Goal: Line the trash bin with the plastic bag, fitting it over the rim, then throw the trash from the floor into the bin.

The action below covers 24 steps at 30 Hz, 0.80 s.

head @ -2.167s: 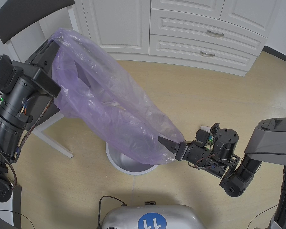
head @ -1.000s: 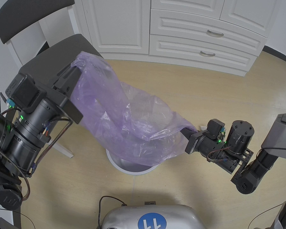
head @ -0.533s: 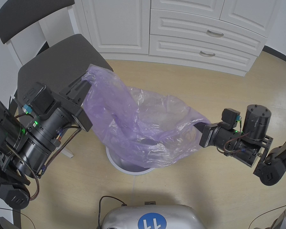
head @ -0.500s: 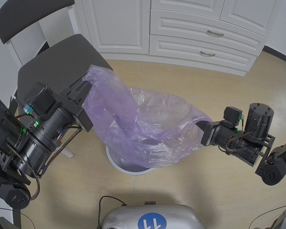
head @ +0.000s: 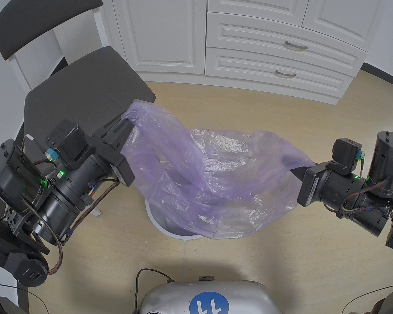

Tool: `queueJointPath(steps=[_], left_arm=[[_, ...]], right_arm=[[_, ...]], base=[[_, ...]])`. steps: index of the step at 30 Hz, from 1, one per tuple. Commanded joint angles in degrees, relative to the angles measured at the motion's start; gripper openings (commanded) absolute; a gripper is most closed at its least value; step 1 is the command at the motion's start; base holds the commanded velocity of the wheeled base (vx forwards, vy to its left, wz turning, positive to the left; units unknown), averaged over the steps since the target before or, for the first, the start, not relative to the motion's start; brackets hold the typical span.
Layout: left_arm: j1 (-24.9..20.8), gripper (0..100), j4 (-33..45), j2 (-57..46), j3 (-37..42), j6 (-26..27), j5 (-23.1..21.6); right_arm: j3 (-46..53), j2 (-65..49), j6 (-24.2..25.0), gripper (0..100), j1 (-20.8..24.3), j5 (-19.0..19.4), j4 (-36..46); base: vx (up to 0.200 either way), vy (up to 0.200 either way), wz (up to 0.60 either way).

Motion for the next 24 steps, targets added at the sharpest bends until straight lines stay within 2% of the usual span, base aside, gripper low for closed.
queueJointPath(steps=[1, 4, 8, 12, 19, 22, 24], left_arm=[[-0.37, 0, -0.08, 0.93, 0.31, 0.45, -0.05], [-0.55, 0, -0.08, 1.28, 0.48, 1.07, -0.05], [-3.27, 0, -0.87, 3.22, 1.8, 2.3, 0.13], [-3.71, 0, -0.96, 3.22, 2.59, 2.38, 0.13], [-1.78, 0, -1.13, 1.63, 3.3, 4.85, 0.04], [-1.6, 0, -1.13, 0.49, 4.26, 5.46, 0.04], [-1.51, 0, -1.13, -0.83, 5.14, 6.34, 0.04]], right_arm=[[-0.06, -4.76, -0.6, 0, 2.5, -1.11, 1.65], [0.21, -5.46, -0.78, 0, 3.47, -1.64, 2.09], [3.37, -7.22, -5.35, 0, 6.55, -3.4, 1.65], [5.39, -7.92, -8.95, 0, 7.86, -5.86, 1.56], [8.56, -9.51, -15.19, 0, 7.95, -7.26, 1.3], [8.82, -10.21, -16.25, 0, 7.86, -7.44, 1.3], [9.17, -10.83, -18.1, 0, 7.42, -9.37, 1.3]], base=[[0.0, 0.0, 0.0], [0.0, 0.0, 0.0], [0.0, 0.0, 0.0], [0.0, 0.0, 0.0], [0.0, 0.0, 0.0], [0.0, 0.0, 0.0], [0.0, 0.0, 0.0]])
